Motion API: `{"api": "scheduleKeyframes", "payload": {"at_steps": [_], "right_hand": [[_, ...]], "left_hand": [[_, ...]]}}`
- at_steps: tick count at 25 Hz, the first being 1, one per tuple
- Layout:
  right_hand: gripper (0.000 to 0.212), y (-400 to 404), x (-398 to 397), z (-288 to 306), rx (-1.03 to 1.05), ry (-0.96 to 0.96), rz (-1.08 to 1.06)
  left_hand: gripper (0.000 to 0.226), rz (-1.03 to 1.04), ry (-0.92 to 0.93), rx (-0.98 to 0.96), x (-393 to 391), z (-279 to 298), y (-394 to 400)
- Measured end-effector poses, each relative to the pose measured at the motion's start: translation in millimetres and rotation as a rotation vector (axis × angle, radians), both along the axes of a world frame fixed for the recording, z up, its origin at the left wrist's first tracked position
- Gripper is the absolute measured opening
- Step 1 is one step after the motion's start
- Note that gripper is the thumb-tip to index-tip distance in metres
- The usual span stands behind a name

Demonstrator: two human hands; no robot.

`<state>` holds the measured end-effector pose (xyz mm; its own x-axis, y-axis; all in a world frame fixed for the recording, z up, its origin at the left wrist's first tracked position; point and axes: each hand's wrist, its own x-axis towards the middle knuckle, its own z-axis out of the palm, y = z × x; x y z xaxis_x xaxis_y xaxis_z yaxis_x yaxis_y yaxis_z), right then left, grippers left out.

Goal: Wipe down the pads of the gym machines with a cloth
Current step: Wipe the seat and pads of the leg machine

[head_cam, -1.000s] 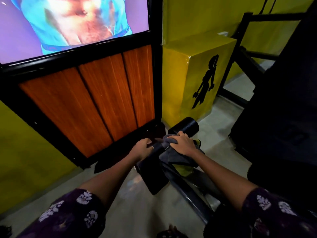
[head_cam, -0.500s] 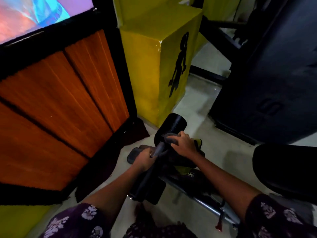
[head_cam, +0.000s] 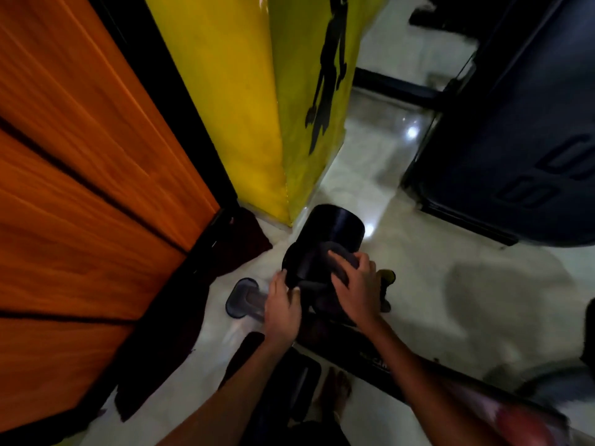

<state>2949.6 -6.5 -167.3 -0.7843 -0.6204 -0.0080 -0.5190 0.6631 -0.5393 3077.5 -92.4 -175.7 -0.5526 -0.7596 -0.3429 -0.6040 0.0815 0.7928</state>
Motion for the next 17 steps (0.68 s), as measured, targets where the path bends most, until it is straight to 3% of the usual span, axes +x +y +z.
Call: {"api": "scheduleKeyframes", "payload": {"at_steps": [2,6,13,17], "right_hand": [[0.052,-6.8,4.4,-23.0,-0.075,0.024,-0.054],[0.057,-2.1,14.4,-64.4,-0.132,0.096,0.145],[0.051,-36.1,-77.1,-74.1,-0.2,0.14,-0.08],[0.054,-34.6,-53.7,-66.9,-0.099,0.185,-0.045]], "left_hand": [[0.05,0.069,0.033,-0.032,-18.8,-25.8,-4.4],[0.042,0.268,0.093,-0.018,-54.4,-61.5,-10.5],[0.055,0.381,0.185,-0.118,-61.8,-75.4,-1.9],[0.053,0.388,0.203,-0.101,-59.2,-81.6,-4.0]]}}
